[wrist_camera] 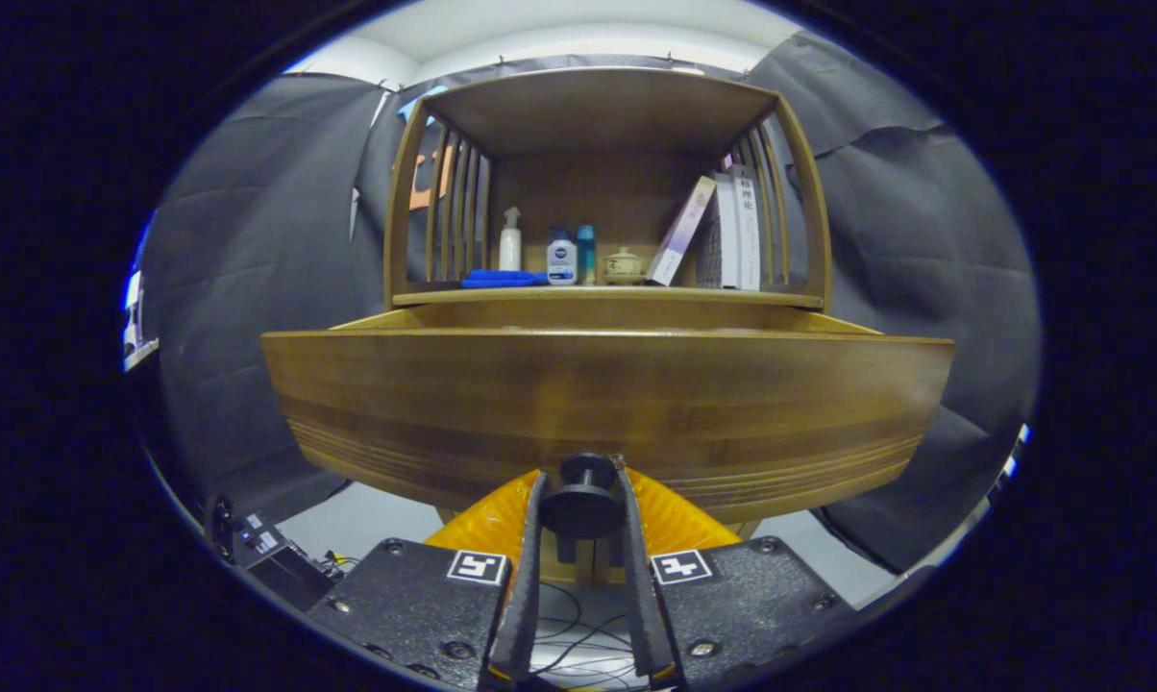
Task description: Pull open the drawer, take out the items inside it, and place them on the countertop above the cabinet.
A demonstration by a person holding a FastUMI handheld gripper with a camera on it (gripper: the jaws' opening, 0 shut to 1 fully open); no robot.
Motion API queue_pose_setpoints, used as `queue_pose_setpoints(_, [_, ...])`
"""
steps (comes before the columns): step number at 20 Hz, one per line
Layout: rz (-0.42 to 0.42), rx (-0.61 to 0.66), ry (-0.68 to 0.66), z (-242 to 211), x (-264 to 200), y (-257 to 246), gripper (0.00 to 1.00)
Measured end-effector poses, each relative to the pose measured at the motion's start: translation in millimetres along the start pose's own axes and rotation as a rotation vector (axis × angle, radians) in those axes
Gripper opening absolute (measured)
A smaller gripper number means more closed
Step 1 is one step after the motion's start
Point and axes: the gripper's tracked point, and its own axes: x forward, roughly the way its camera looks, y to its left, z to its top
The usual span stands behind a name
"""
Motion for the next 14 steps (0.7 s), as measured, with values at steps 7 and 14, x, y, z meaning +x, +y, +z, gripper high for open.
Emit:
queue_pose_setpoints(7, [0.0,0.004,-0.003,1.4,-2.1,1.2,0.42])
queue_pose_setpoints(14, [-0.038,-0.023,-0.072,15.5,-12.4,-6.7,0.68])
